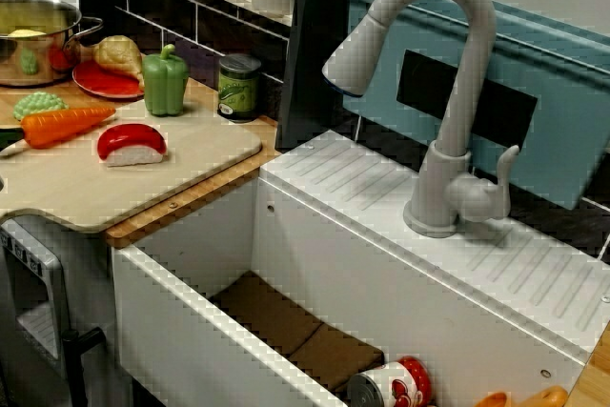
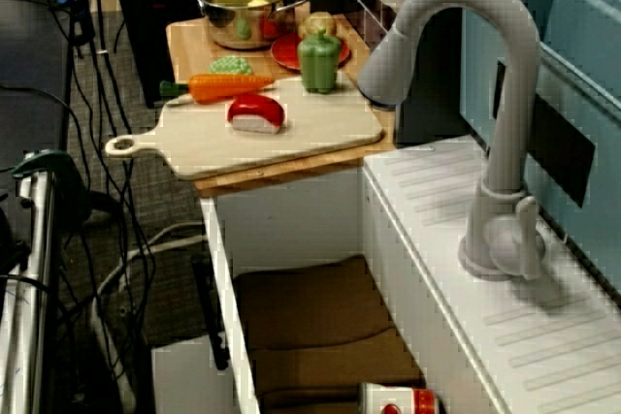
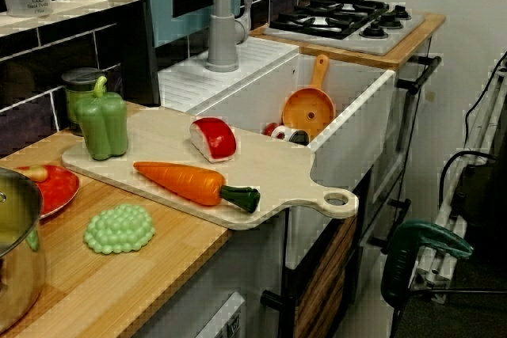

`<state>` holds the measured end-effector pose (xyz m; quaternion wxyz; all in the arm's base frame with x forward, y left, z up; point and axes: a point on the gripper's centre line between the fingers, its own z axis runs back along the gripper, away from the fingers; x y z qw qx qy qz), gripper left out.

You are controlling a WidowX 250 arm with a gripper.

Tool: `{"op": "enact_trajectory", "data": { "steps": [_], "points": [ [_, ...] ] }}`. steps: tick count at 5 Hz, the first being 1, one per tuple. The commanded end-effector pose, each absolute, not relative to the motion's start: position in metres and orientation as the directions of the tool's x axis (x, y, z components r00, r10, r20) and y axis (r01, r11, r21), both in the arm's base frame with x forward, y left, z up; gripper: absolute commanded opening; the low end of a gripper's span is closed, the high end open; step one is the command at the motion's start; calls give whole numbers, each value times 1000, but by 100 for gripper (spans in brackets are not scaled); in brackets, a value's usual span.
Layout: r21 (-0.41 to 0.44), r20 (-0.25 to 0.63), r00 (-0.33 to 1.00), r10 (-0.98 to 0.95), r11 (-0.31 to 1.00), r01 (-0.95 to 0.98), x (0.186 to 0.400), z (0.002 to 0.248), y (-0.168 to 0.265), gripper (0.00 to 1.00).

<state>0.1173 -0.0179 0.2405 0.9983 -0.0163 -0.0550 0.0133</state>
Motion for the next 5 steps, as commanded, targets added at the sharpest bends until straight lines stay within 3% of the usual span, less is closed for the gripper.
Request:
{"op": "enact_trajectory", "data": {
  "steps": [1,3,5],
  "points": [
    [-34,109,994,28,999,-25,117,241,-18,100],
    [34,172,985,10,999,-16,142,232,20,100],
    [131,223,975,25,990,-55,179,202,57,100]
  ]
}}
